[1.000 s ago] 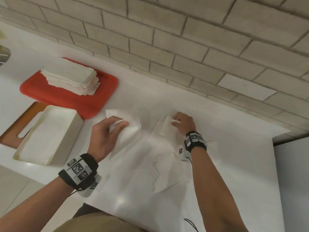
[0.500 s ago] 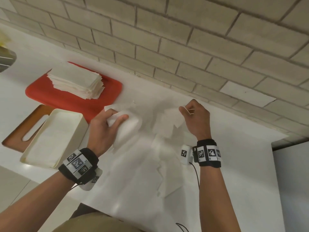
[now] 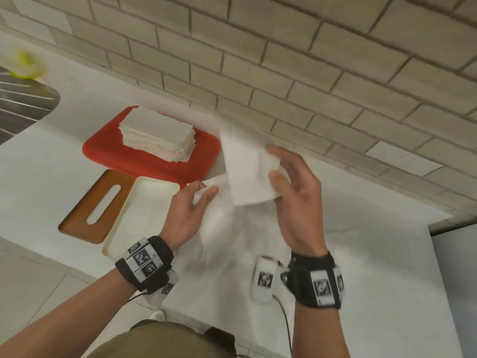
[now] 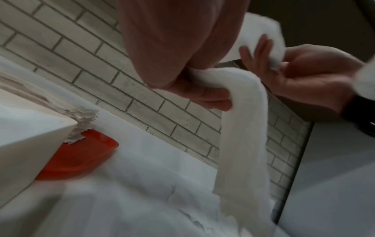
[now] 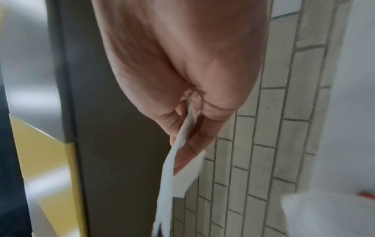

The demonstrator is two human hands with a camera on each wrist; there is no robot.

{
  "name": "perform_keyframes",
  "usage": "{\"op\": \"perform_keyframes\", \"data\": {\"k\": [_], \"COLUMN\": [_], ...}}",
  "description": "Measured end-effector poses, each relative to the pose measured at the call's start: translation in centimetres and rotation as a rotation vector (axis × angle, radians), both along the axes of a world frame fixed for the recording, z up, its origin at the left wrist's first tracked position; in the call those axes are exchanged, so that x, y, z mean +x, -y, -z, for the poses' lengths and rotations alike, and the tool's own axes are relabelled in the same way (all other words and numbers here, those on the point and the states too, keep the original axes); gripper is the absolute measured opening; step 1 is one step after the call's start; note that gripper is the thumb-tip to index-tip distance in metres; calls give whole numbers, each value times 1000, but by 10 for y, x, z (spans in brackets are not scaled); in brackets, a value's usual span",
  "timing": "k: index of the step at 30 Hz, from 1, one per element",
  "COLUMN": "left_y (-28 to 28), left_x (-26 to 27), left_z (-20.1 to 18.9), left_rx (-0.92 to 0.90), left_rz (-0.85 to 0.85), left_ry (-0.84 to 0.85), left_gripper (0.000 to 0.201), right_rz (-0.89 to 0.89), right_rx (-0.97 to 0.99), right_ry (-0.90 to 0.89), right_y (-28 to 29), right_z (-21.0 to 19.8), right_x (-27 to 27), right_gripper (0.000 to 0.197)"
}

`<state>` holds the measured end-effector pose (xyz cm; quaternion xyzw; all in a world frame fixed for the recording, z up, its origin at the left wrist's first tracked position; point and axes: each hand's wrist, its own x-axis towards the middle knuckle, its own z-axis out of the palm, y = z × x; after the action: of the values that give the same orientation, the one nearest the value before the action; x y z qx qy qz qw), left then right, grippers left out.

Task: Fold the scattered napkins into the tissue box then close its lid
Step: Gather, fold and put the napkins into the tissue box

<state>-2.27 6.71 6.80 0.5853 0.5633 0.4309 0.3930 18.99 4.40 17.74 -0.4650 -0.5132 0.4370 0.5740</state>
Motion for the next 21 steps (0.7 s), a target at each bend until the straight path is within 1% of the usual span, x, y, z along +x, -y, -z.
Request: {"op": "perform_keyframes", "data": {"k": [2,5,8,10,11,13,14,15,16,18,19,21], "left_y": [4,10,18,22,24,25,25,26,28,30,31,34], "left_x": [-19,-46,-67,-78,-83,-91,-96,-99,-102,-108,-112,-119], "left_z": [-5,-11,-15,-18,-18,-19,-20,-22,-23,-25,-25,-29], "left_rx": [-31,-77,-142,-182,-229,-381,-428,-420,-368,-187,-95,34], "left_rz": [28,97,125,151,153,159,169,178,180,183,211,313], "left_ry": [82,209,340,370,399,520,564,567,518,274,160,59], "left_gripper": [44,20,20,16,30,65,79,80,68,37,26,16], "right_rz": [-17,4,4,18,32,60,69,72,74,98,132,184], "right_rx": [-29,-152,-258,-289,-289,-276,-272,-266,-253,-190,-142,-42], "right_ry": [49,205,269,290,303,324,338,360,400,523,596,717], "right_y": [36,80,107,117,120,123,125,126,126,125,122,110], "right_z": [6,33,55,64,67,70,71,73,75,76,74,64], "right_x": [-27,-58,-81,-93,-99,-110,-114,-118,-120,-125,-127,-130], "right_gripper": [44,49,50,49,49,48,48,47,47,43,41,44]}}
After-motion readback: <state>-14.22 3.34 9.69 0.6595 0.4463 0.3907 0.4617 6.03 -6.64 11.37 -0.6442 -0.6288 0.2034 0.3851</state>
